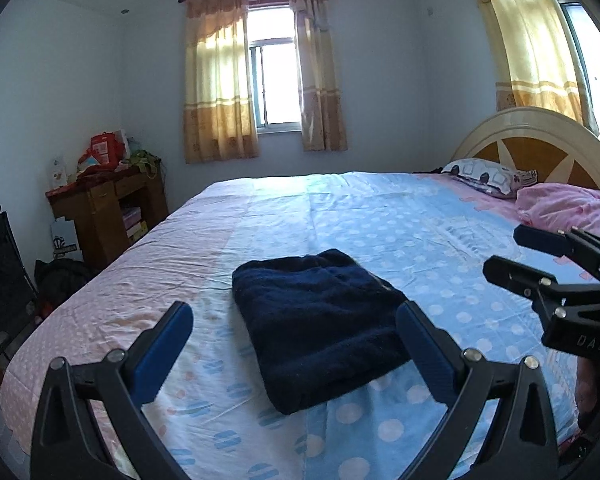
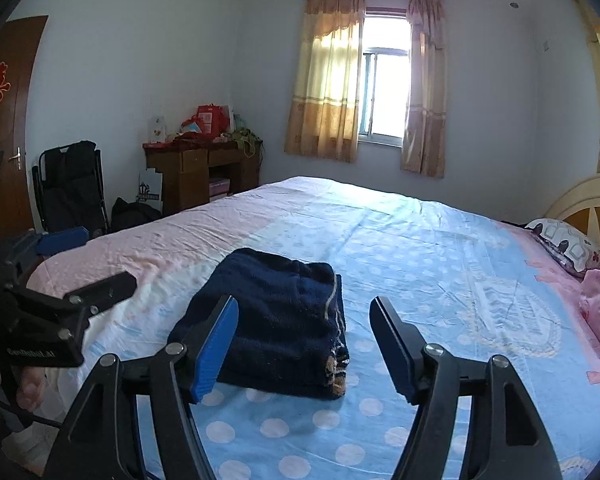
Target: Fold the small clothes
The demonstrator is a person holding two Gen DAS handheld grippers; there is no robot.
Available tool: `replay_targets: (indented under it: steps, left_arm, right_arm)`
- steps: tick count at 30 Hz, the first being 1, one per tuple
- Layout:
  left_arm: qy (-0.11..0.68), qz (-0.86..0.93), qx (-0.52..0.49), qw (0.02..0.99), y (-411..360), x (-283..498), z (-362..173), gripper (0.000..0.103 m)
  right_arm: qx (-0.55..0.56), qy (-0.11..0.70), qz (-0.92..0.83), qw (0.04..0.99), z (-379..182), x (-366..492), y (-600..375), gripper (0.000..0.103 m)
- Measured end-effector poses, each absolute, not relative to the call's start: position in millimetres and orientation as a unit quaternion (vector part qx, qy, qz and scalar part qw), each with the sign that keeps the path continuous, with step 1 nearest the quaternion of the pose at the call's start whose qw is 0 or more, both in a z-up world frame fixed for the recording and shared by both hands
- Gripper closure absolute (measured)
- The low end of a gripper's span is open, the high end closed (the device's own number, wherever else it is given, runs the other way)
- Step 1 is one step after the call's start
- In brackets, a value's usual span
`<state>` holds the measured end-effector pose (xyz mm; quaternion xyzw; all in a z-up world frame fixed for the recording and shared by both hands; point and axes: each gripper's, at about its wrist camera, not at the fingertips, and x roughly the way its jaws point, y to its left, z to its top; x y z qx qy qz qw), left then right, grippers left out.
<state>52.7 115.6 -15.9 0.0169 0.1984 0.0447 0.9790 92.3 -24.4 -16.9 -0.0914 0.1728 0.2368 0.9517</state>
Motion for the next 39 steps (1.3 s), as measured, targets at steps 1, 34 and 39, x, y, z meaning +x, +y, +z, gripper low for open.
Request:
replay_targets:
  steps: [1, 34, 39]
  left_arm:
    - [0.198, 0.045, 0.016, 0.979, 114.3, 50.1, -16.0, 0.0]
    - [0.205, 0.052, 0.009, 0.977, 110.9, 46.9, -19.7, 0.0]
    - [0.205, 0.051, 0.009, 0.977, 111.5, 47.1, -19.5, 0.0]
  right_arm:
    - [-0.091, 0.173, 0.236, 0.952, -16.6, 92.2, -24.7, 0.034]
    - [-0.092, 0.181, 0.242, 0.949, -23.6, 88.6, -20.9, 0.034]
    - [-0.092, 0.181, 0.242, 0.949, -23.8, 87.6, -20.5, 0.034]
